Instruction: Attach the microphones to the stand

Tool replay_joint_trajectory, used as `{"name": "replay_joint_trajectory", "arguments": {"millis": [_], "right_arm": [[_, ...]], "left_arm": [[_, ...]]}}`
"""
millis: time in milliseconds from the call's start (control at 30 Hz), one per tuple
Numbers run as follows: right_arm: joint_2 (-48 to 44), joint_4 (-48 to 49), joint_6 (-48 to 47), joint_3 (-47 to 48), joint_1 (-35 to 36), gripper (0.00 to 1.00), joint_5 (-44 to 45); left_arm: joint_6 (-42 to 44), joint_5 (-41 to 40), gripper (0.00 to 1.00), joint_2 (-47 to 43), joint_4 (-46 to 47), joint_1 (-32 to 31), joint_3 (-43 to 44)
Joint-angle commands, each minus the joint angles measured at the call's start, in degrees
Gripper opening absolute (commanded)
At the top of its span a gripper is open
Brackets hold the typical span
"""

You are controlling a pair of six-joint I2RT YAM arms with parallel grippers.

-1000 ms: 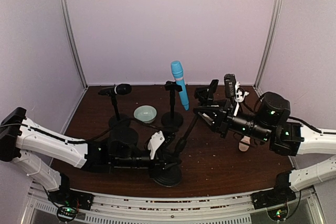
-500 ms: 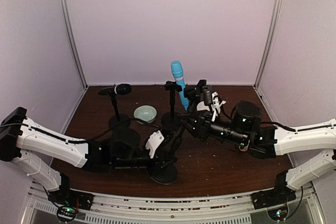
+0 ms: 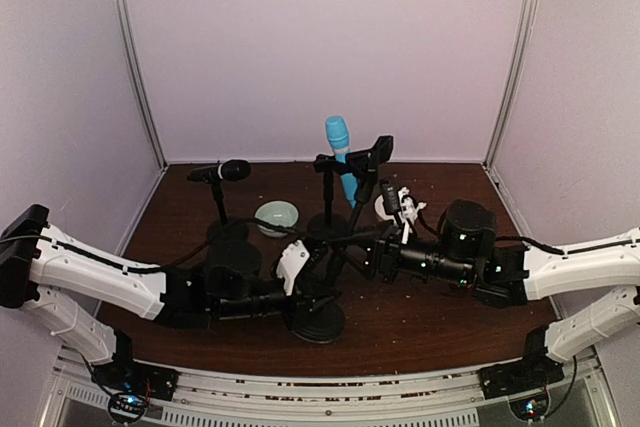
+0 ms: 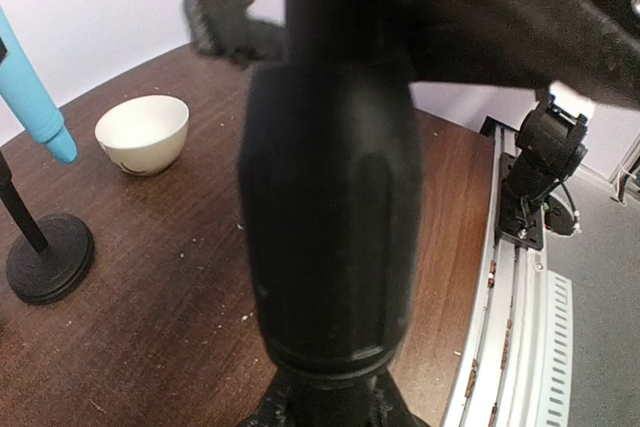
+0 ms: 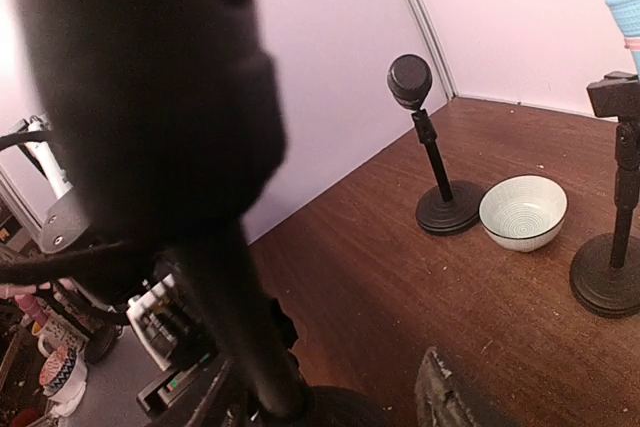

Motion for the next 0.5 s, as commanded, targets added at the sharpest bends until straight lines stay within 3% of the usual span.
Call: {"name": "replay_joint_trajectory", "arguments": {"millis": [0, 167, 467], "right_arm": [[-8.5, -8.6, -6.6, -0.7, 0.5, 0.61, 1.5], [-16.3, -17.7, -10.9, 0.2, 0.4, 0.70, 1.9], [-26.3, -25.5, -13.9, 7.2, -2.1, 0.79, 17.5]], "left_arm": [[0.0, -2.4, 0.00, -2.3, 8.7, 0.3, -1.2], [1.4, -2.4, 0.00, -1.5, 6.7, 0.4, -2.2], [4.9, -0.6, 0.00, 0.2, 4.1, -0.1, -3.1]]}}
